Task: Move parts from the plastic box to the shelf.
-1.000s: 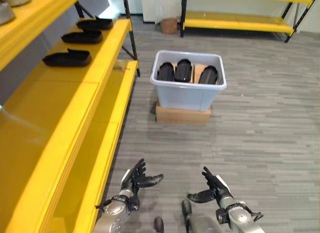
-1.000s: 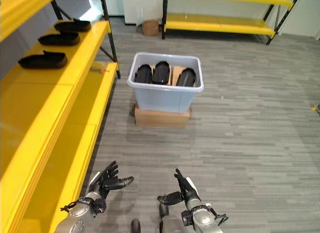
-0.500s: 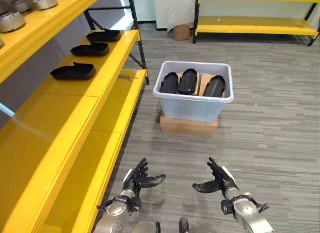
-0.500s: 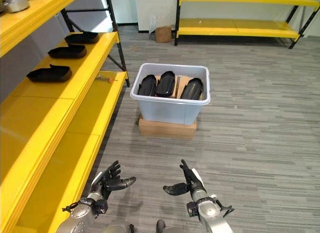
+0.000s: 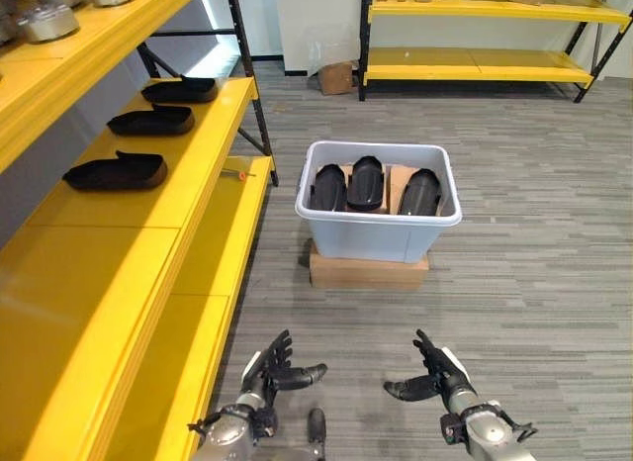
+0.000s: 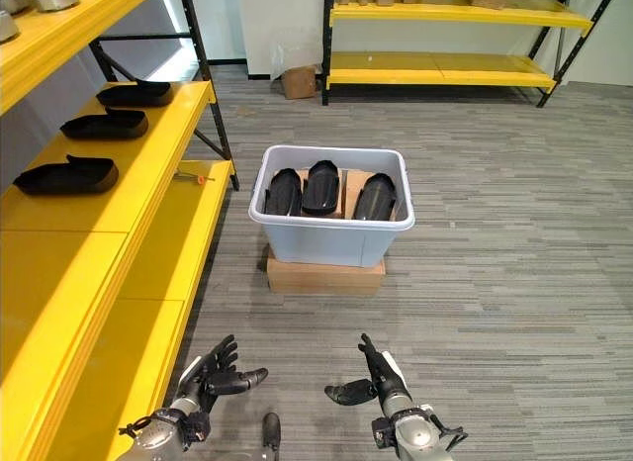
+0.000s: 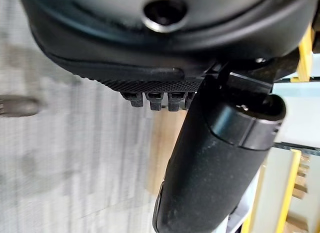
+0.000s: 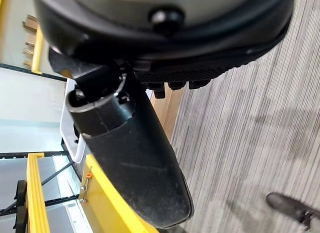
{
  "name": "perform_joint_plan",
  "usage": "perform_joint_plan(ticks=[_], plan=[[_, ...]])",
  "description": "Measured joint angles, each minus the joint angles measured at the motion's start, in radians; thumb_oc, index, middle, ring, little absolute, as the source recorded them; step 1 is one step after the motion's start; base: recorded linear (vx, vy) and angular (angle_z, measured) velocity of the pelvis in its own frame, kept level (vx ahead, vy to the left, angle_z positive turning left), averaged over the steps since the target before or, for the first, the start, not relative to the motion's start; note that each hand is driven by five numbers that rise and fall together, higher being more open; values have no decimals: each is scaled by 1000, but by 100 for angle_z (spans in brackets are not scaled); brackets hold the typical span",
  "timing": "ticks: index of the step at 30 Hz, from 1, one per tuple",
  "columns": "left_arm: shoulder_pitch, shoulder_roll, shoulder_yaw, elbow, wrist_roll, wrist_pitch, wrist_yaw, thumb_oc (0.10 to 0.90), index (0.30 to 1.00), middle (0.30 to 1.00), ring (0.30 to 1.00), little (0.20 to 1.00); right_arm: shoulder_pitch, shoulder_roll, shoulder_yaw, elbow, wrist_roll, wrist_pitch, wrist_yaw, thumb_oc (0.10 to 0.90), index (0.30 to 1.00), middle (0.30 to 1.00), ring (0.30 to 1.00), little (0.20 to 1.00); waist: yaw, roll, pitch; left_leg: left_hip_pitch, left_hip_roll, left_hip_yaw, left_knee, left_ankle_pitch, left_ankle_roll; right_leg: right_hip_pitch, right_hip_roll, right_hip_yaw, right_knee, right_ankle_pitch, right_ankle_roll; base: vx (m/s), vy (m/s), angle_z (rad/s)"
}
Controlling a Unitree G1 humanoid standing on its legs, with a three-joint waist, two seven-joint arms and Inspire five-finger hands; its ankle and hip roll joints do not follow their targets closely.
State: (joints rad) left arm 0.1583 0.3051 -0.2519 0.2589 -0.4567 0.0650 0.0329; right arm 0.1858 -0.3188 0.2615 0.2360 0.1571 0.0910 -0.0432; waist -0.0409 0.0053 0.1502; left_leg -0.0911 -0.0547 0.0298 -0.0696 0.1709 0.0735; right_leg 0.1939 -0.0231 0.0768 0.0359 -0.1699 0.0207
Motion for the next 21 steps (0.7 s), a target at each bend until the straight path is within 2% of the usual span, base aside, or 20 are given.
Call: perform_joint_plan(ticks=[5,7,9,10,11,14,15,16,17,18,19,21], plan=[[-42,35,4,-1,0,0,2,900,1000,1000,1000,1000,-51,42,32,2,0,0,16,900,1000,1000,1000,1000,18,-8,-3,40,-50,45,-9,-36,40,5,-60,31,29,-34,29,115,80,-17],[-44,36,13,-1,0,0,5,900,1000,1000,1000,1000,-66,47,46,2,0,1,20,900,1000,1000,1000,1000,18,-8,-3,49,-52,54,-9,-45,47,-10,-62,43,76,-44,45,49,44,-13],[-41,34,12,-1,0,0,6,900,1000,1000,1000,1000,-71,49,51,6,-1,1,22,900,1000,1000,1000,1000,19,-10,-5,64,-49,55,-7,-62,54,-46,-56,64,177,-78,56,52,59,-12],[-37,33,12,-1,0,0,6,900,1000,1000,1000,1000,-73,48,52,6,-1,0,23,900,1000,1000,1000,1000,19,-9,-5,68,-46,63,-8,-68,59,-75,-50,69,236,-91,57,18,47,-31],[-34,34,10,3,0,2,6,900,1000,1000,1000,1000,-79,49,52,9,-2,1,24,900,1000,1000,1000,1000,18,-4,-5,64,-35,75,-4,-74,63,-157,-24,80,400,-88,62,14,42,-28],[-30,37,6,2,1,1,4,900,1000,1000,1000,1000,-62,42,54,8,-10,2,26,900,1000,1000,1000,1000,6,-11,7,77,-26,81,6,-89,51,-342,0,70,754,-5,111,43,42,-11],[-25,38,5,2,1,1,4,900,1000,1000,1000,1000,-58,38,57,8,-12,3,27,900,1000,1000,1000,1000,7,-11,7,78,-24,85,5,-88,52,-362,-1,59,800,-9,104,138,58,-20],[-14,36,-6,2,2,2,3,900,1000,1000,1000,1000,-48,31,56,7,-19,3,29,900,1000,1000,1000,1000,2,0,19,94,-22,95,10,-105,69,-433,-38,3,813,-47,61,159,15,-17],[-12,37,-10,2,3,2,3,900,1000,1000,1000,1000,-49,31,56,6,-19,3,29,900,1000,1000,1000,1000,2,3,21,92,-18,99,12,-105,70,-447,-59,-29,784,-51,50,225,-72,-23],[-9,33,-16,3,2,2,0,900,1000,1000,1000,1000,-47,31,55,6,-19,5,28,900,1000,1000,1000,1000,-1,23,30,98,-3,127,7,-105,67,-476,-128,-112,640,-60,36,235,-118,-23],[-9,29,-18,4,2,2,0,900,1000,1000,1000,1000,-50,30,55,5,-19,6,29,900,1000,1000,1000,1000,0,30,33,95,4,147,9,-108,59,-479,-165,-170,541,-50,27,192,-98,-48],[-8,25,-17,11,2,2,1,900,1000,1000,1000,1000,-63,35,59,5,-20,8,33,900,1000,1000,1000,1000,25,39,42,93,12,186,8,-116,47,-487,-242,-274,303,6,48,171,-122,-57]])
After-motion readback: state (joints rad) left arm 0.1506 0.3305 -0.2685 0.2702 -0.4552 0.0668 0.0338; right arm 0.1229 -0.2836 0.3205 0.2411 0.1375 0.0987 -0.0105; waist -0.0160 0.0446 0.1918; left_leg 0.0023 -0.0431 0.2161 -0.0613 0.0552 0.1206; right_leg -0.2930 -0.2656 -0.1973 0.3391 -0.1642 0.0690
